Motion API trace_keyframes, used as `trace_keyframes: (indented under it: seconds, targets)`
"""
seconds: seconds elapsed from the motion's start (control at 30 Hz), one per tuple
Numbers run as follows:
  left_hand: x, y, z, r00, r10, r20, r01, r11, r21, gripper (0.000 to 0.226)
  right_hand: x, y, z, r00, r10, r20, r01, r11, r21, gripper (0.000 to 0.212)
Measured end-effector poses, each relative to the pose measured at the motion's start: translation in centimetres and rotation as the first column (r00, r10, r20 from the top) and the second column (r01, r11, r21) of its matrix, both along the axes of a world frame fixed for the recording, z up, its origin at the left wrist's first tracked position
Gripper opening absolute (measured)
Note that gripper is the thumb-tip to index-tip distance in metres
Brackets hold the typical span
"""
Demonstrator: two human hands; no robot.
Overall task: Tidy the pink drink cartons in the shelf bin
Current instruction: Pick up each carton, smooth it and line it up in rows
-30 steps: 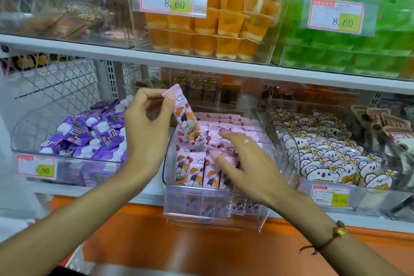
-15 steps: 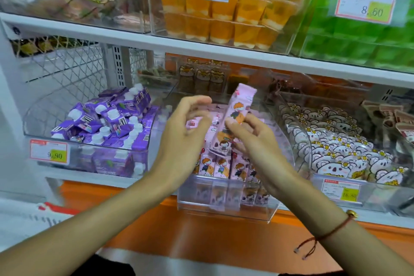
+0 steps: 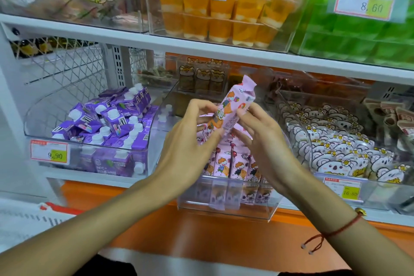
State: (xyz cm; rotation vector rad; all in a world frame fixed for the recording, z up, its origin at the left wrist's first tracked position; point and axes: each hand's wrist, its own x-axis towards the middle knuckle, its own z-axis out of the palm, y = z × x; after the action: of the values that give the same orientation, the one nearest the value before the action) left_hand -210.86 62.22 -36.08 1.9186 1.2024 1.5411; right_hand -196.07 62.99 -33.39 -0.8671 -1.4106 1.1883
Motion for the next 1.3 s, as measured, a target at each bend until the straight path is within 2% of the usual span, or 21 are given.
trace_keyframes:
  seconds: [0.1, 0.2, 0.33, 0.47, 0.53, 0.6, 0.7, 0.8, 0.9, 1.07, 1.13, 1.3]
  targets:
    - [-0.1, 0.2, -0.4, 0.997, -0.031, -0.067, 0.03, 0.999, -0.019, 0.029, 0.1, -0.2, -0.1, 0.997, -0.072, 0.028, 0.071, 0.997, 0.033, 0.028]
    - [0.1, 0.2, -0.4, 0.992, 0.012, -0.129, -0.007, 0.999, 0.037, 0.039, 0.1, -0.2, -0.4, 0.98, -0.197, 0.03, 0.194, 0.977, 0.082, 0.031]
    - [0.0, 0.1, 0.3, 1.0, 0.006, 0.005, -0.006, 1.0, -0.014, 0.03, 0.1, -0.4, -0.2, 0.982, -0.184, 0.052, 0.177, 0.978, 0.112, 0.031]
    - [-0.2, 0.1, 1.4, 0.987, -0.081, 0.142, 0.101, 0.984, -0.144, 0.028, 0.5, -0.3, 0.4, 0.982, -0.165, 0.09, 0.158, 0.984, 0.087, 0.029]
    - [-0.1, 0.1, 1.6, 0.956, -0.1, 0.275, 0.187, 0.931, -0.313, 0.028, 0.7, -0.2, 0.4, 0.979, -0.171, 0.115, 0.166, 0.985, 0.048, 0.032]
    - [-0.1, 0.1, 1.5, 0.922, -0.092, 0.377, 0.281, 0.828, -0.485, 0.029, 0.7, -0.1, 0.3, 0.977, -0.171, 0.13, 0.174, 0.985, -0.006, 0.032]
    - [-0.1, 0.1, 1.5, 0.893, -0.1, 0.44, 0.367, 0.727, -0.58, 0.033, 0.7, -0.1, 0.1, 0.977, -0.157, 0.141, 0.166, 0.985, -0.056, 0.033]
    - [0.0, 0.2, 1.6, 0.875, -0.103, 0.472, 0.396, 0.711, -0.58, 0.027, 0.7, 0.0, 0.1, 0.977, -0.149, 0.15, 0.159, 0.986, -0.057, 0.035]
    - [-0.2, 0.4, 1.3, 0.891, -0.172, 0.42, 0.4, 0.734, -0.549, 0.024, 0.9, 0.0, 0.1, 0.976, -0.15, 0.159, 0.153, 0.988, -0.004, 0.039]
    - [-0.7, 0.3, 1.3, 0.926, -0.295, 0.237, 0.354, 0.895, -0.27, 0.036, 1.6, -0.3, 0.1, 0.971, -0.084, 0.224, 0.023, 0.964, 0.266, 0.045]
    - [-0.8, 0.4, 1.3, 0.926, -0.31, 0.216, 0.353, 0.914, -0.202, 0.037, 1.8, -0.3, 0.0, 0.973, -0.072, 0.22, -0.002, 0.947, 0.32, 0.043]
    - [-0.6, 0.4, 1.1, 0.908, -0.351, 0.231, 0.391, 0.907, -0.159, 0.036, 2.0, -0.3, -0.1, 0.975, -0.05, 0.218, -0.034, 0.929, 0.367, 0.039]
